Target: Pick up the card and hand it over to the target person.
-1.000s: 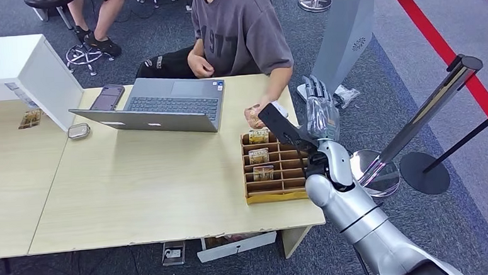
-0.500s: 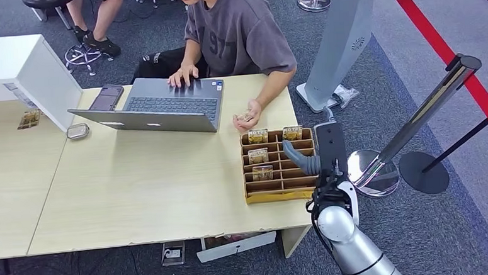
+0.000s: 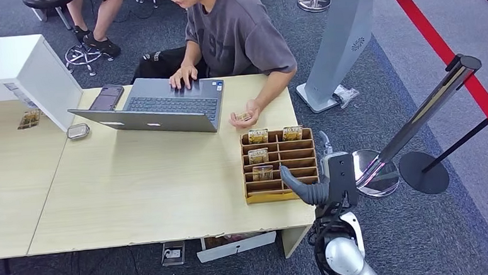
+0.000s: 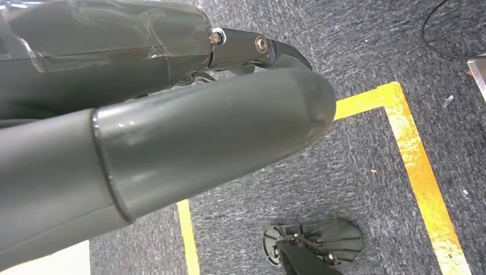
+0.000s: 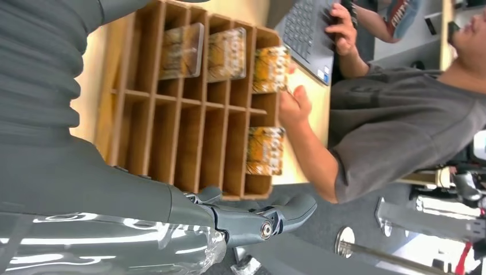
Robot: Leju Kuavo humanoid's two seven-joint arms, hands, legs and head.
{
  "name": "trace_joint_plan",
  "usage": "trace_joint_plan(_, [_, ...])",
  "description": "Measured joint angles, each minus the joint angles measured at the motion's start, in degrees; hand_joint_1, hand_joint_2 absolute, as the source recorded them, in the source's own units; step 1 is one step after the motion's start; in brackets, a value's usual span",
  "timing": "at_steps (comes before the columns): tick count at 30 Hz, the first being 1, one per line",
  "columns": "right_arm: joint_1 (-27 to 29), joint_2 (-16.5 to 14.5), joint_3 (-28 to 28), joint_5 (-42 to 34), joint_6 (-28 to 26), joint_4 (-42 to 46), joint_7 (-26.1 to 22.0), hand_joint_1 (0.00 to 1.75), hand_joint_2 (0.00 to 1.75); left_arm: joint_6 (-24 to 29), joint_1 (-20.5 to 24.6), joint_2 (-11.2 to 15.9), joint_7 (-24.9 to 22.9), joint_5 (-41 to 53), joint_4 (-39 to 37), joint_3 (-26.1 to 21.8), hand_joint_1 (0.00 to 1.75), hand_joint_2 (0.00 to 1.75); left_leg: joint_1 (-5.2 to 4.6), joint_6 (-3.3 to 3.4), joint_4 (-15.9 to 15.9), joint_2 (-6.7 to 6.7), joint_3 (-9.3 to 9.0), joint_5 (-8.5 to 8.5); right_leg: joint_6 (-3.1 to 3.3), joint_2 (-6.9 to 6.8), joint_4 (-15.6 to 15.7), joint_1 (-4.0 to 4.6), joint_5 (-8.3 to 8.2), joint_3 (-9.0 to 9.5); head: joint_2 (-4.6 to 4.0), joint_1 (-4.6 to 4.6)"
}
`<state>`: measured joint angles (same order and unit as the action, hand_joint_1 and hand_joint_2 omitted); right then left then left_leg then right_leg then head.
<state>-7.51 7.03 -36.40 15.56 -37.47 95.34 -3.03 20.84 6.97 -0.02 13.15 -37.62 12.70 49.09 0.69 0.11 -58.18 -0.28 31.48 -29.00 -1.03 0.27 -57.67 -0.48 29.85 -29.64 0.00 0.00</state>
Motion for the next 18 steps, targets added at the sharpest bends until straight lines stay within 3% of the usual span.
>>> trace_joint_plan(18, [-0.97,0.75,-0.56,-1.11,-1.07,-0.96,0.38,0.00,1.75,0.35,0.01,0.21,0.14,-0.20,0.15,0.32,0.00,0.00,0.00,0.01,-0.01,-0.01,0.01,0.00,-0.01,0.00,-0.01,0.00,0.00,0.00,0.00,0.00])
